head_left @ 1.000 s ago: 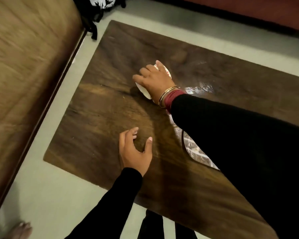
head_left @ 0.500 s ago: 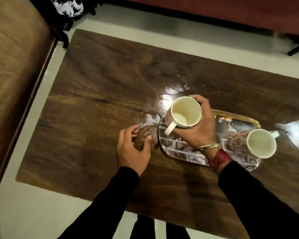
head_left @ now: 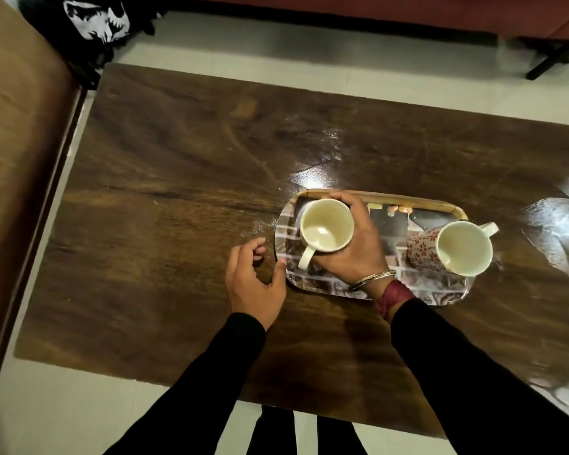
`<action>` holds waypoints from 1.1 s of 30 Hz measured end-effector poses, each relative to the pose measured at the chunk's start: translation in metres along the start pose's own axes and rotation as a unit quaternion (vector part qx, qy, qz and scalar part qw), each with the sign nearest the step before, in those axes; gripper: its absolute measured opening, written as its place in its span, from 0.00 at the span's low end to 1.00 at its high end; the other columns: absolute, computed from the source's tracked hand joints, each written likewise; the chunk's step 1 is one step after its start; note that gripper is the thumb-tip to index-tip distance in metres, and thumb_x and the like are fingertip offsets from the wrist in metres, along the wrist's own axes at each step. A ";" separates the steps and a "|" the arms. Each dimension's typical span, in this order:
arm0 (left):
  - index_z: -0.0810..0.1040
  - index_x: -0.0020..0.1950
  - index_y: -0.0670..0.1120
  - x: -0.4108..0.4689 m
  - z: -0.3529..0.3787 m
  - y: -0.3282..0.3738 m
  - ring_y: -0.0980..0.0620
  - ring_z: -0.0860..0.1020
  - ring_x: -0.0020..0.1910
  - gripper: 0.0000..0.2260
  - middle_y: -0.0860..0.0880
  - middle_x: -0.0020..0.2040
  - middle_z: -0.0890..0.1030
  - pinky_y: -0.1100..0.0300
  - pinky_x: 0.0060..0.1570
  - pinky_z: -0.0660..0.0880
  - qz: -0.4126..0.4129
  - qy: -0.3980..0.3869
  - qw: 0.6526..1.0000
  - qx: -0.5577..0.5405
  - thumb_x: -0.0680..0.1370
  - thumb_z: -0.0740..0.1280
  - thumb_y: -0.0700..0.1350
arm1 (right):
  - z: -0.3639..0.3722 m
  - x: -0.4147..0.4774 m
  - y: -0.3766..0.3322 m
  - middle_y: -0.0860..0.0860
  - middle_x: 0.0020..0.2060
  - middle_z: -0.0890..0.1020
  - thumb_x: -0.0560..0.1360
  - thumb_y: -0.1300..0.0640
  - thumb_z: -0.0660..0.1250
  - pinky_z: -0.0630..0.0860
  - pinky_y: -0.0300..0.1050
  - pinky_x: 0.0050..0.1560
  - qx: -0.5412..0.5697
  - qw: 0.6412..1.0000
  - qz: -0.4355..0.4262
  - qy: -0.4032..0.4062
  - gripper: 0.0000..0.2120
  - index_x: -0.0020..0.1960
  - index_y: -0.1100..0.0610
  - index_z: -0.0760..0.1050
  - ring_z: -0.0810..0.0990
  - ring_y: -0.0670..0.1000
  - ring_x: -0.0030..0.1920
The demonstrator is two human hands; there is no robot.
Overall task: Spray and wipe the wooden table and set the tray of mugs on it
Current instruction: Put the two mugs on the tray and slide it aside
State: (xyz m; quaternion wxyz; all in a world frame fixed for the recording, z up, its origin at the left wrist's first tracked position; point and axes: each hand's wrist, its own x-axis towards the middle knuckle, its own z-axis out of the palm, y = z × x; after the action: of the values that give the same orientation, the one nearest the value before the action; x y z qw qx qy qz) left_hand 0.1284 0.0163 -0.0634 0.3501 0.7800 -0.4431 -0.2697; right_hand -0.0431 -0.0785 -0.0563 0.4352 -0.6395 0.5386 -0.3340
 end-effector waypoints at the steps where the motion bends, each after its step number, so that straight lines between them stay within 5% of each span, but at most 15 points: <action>1: 0.78 0.64 0.48 0.000 0.001 0.000 0.56 0.78 0.54 0.20 0.51 0.57 0.77 0.71 0.49 0.73 -0.002 -0.001 1.000 0.001 0.74 0.77 0.42 | 0.000 -0.004 0.000 0.46 0.65 0.76 0.61 0.61 0.86 0.76 0.45 0.66 0.009 1.000 0.014 0.002 0.44 0.72 0.58 0.69 0.76 0.43 0.66; 4: 0.79 0.64 0.47 0.000 0.005 0.002 0.56 0.78 0.53 0.18 0.51 0.56 0.77 0.61 0.50 0.78 -0.008 0.000 1.000 0.002 0.75 0.76 0.42 | -0.004 -0.029 -0.001 0.49 0.71 0.73 0.63 0.63 0.85 0.71 0.37 0.71 0.023 0.997 0.067 0.013 0.49 0.78 0.57 0.64 0.71 0.38 0.71; 6: 0.78 0.64 0.47 0.000 0.008 0.004 0.56 0.78 0.54 0.18 0.51 0.57 0.77 0.57 0.50 0.79 -0.022 -0.004 1.000 0.001 0.76 0.75 0.42 | -0.009 -0.055 0.005 0.50 0.71 0.74 0.67 0.64 0.82 0.71 0.39 0.72 -0.013 0.996 0.072 0.059 0.43 0.77 0.57 0.66 0.73 0.44 0.72; 9: 0.78 0.66 0.46 0.003 0.014 0.006 0.55 0.79 0.54 0.17 0.51 0.58 0.78 0.55 0.52 0.80 -0.061 -0.021 0.998 0.001 0.77 0.74 0.42 | -0.022 -0.094 0.020 0.54 0.55 0.83 0.70 0.70 0.74 0.80 0.41 0.57 -0.052 0.971 0.083 0.220 0.21 0.62 0.58 0.78 0.83 0.47 0.54; 11: 0.78 0.67 0.46 0.007 0.017 0.008 0.55 0.80 0.52 0.17 0.51 0.59 0.80 0.56 0.52 0.82 -0.085 -0.027 0.996 -0.005 0.78 0.73 0.41 | -0.039 -0.108 0.033 0.59 0.44 0.83 0.71 0.66 0.69 0.77 0.36 0.45 -0.058 0.931 0.135 0.334 0.11 0.50 0.53 0.79 0.80 0.43 0.41; 13: 0.79 0.67 0.45 0.012 0.020 0.011 0.56 0.81 0.50 0.16 0.49 0.59 0.82 0.62 0.47 0.81 -0.087 -0.023 0.996 -0.003 0.79 0.71 0.42 | -0.059 -0.110 0.046 0.63 0.42 0.82 0.71 0.62 0.64 0.75 0.36 0.41 -0.044 0.884 0.200 0.421 0.10 0.45 0.47 0.75 0.75 0.42 0.36; 15: 0.80 0.66 0.43 0.019 0.023 0.012 0.55 0.81 0.47 0.14 0.47 0.57 0.83 0.64 0.47 0.80 -0.083 -0.020 0.996 0.007 0.80 0.70 0.43 | -0.081 -0.106 0.057 0.63 0.46 0.81 0.72 0.60 0.63 0.77 0.43 0.42 -0.051 0.848 0.256 0.462 0.08 0.49 0.51 0.76 0.74 0.49 0.37; 17: 0.80 0.65 0.42 0.026 0.026 0.013 0.55 0.81 0.44 0.14 0.45 0.56 0.84 0.67 0.48 0.80 -0.077 -0.022 0.997 0.017 0.80 0.70 0.42 | -0.103 -0.094 0.065 0.61 0.50 0.81 0.76 0.63 0.63 0.75 0.42 0.46 -0.051 0.840 0.319 0.436 0.13 0.60 0.61 0.76 0.75 0.51 0.43; 20: 0.79 0.68 0.41 0.036 0.028 0.014 0.62 0.78 0.37 0.16 0.45 0.53 0.83 0.82 0.40 0.71 -0.089 -0.039 0.995 0.020 0.80 0.71 0.39 | -0.131 -0.077 0.076 0.57 0.52 0.81 0.77 0.64 0.66 0.67 0.35 0.49 -0.086 0.886 0.334 0.311 0.18 0.67 0.65 0.77 0.76 0.51 0.49; 25: 0.81 0.66 0.42 0.048 0.031 0.012 0.69 0.79 0.32 0.15 0.57 0.41 0.81 0.81 0.37 0.72 -0.151 -0.076 0.986 -0.013 0.80 0.71 0.39 | -0.155 -0.068 0.086 0.59 0.42 0.82 0.73 0.59 0.69 0.70 0.42 0.49 -0.124 0.901 0.335 0.248 0.16 0.59 0.63 0.83 0.80 0.54 0.45; 29: 0.81 0.64 0.42 0.050 0.034 0.008 0.72 0.79 0.32 0.13 0.59 0.41 0.82 0.79 0.38 0.75 -0.177 -0.072 0.981 -0.037 0.79 0.71 0.37 | -0.167 -0.066 0.108 0.54 0.38 0.84 0.76 0.64 0.71 0.74 0.30 0.35 -0.052 0.889 0.389 0.236 0.09 0.55 0.62 0.85 0.78 0.37 0.32; 33: 0.81 0.63 0.41 0.052 0.036 0.006 0.63 0.81 0.38 0.12 0.56 0.42 0.83 0.73 0.41 0.76 -0.197 -0.066 0.977 -0.051 0.79 0.71 0.37 | -0.172 -0.068 0.122 0.55 0.41 0.87 0.75 0.63 0.73 0.77 0.30 0.34 -0.024 0.888 0.399 0.229 0.06 0.51 0.57 0.85 0.81 0.47 0.37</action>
State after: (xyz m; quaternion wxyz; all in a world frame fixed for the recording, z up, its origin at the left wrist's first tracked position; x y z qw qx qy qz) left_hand 0.1229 -0.0423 -0.0862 0.2991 0.8138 -0.2882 -0.4066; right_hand -0.2593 -0.0513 -0.0966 0.3808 -0.2864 0.8408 -0.2569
